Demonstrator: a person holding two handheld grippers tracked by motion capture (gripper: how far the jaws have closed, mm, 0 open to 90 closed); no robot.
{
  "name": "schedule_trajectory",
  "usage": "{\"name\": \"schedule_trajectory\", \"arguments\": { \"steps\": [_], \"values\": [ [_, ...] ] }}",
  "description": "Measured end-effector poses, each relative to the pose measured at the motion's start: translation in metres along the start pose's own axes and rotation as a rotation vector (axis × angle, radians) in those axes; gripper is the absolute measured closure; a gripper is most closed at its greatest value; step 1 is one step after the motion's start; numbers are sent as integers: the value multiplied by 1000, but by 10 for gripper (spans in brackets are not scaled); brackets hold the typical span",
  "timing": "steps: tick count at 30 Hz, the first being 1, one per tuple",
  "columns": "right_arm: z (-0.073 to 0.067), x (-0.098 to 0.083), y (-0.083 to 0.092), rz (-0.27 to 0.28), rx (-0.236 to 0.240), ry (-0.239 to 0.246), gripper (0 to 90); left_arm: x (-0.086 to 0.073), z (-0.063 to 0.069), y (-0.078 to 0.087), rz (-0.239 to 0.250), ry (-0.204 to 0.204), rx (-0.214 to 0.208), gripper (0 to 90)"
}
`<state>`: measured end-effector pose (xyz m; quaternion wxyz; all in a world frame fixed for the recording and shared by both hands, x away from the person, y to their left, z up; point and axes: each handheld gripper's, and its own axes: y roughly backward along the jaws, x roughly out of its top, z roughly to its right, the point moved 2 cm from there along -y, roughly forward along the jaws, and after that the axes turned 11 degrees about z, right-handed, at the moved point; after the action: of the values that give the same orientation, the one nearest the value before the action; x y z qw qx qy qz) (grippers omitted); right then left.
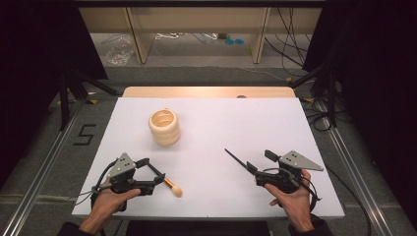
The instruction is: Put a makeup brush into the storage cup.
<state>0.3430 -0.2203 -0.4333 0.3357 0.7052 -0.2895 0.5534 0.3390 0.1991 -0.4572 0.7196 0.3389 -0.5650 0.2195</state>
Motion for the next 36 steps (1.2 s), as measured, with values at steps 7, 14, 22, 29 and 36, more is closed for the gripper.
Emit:
{"name": "schedule_trajectory", "arguments": {
  "steps": [7,14,22,29,36],
  "values": [
    [0,-2,-3,-78,29,23,157,0,1,0,-2,-3,5,170],
    [1,-1,-9,-102,35,107,157,0,-1,0,-4,-22,-7,171],
    [0,0,-19,-176,50,154,179,0,1,0,-9,-3,7,172],
    [11,5,-30,-292,50,168,196,-1,0,-1,-11,-12,3,173],
    [20,6,-47,-412,53,211,224,0,0,0,-8,0,8,174]
  ]
}}
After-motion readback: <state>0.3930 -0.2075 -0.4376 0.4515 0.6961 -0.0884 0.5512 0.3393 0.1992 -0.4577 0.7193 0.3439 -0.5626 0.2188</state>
